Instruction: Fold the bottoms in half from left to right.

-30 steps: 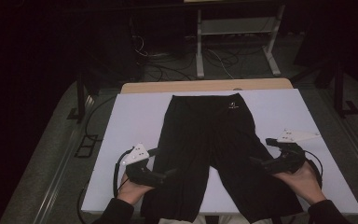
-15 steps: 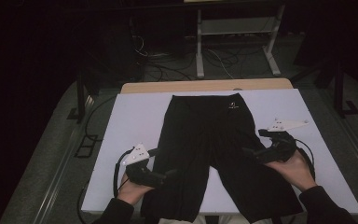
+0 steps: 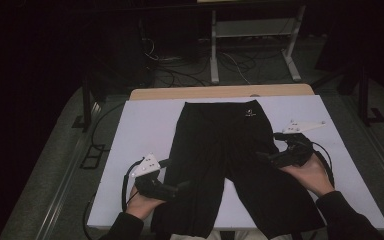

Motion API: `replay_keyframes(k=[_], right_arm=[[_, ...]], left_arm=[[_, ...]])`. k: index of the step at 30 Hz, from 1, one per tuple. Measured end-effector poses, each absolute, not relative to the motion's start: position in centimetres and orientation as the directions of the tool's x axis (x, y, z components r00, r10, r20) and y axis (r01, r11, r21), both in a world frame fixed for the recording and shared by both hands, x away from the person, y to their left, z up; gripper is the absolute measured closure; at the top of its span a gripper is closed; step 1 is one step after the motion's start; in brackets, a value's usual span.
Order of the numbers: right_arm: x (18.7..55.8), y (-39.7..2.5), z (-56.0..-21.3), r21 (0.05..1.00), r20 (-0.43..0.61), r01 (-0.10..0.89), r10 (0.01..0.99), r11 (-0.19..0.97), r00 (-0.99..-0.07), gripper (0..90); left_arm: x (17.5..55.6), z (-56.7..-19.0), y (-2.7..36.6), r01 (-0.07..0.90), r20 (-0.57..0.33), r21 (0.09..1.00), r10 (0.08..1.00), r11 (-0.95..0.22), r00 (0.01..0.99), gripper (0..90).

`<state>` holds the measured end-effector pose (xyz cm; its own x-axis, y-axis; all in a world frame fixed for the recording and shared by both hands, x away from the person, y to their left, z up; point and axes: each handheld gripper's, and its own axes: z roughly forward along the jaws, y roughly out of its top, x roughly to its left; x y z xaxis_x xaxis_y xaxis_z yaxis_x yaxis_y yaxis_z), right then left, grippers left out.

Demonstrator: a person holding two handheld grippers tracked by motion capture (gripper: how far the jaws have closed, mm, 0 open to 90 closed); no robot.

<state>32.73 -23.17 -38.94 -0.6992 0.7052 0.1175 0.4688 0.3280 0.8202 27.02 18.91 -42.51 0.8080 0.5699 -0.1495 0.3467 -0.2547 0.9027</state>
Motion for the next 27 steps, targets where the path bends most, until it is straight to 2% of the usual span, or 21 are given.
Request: replay_keyframes(k=[27], right_arm=[[36.4,-20.1,-37.1,0.810,0.097,0.457,0.684,0.368,-0.723,0.0]], left_arm=[[27.1,-42.5,18.9,0.348,-0.154,0.903,0.567,-0.251,0.809,0.0]])
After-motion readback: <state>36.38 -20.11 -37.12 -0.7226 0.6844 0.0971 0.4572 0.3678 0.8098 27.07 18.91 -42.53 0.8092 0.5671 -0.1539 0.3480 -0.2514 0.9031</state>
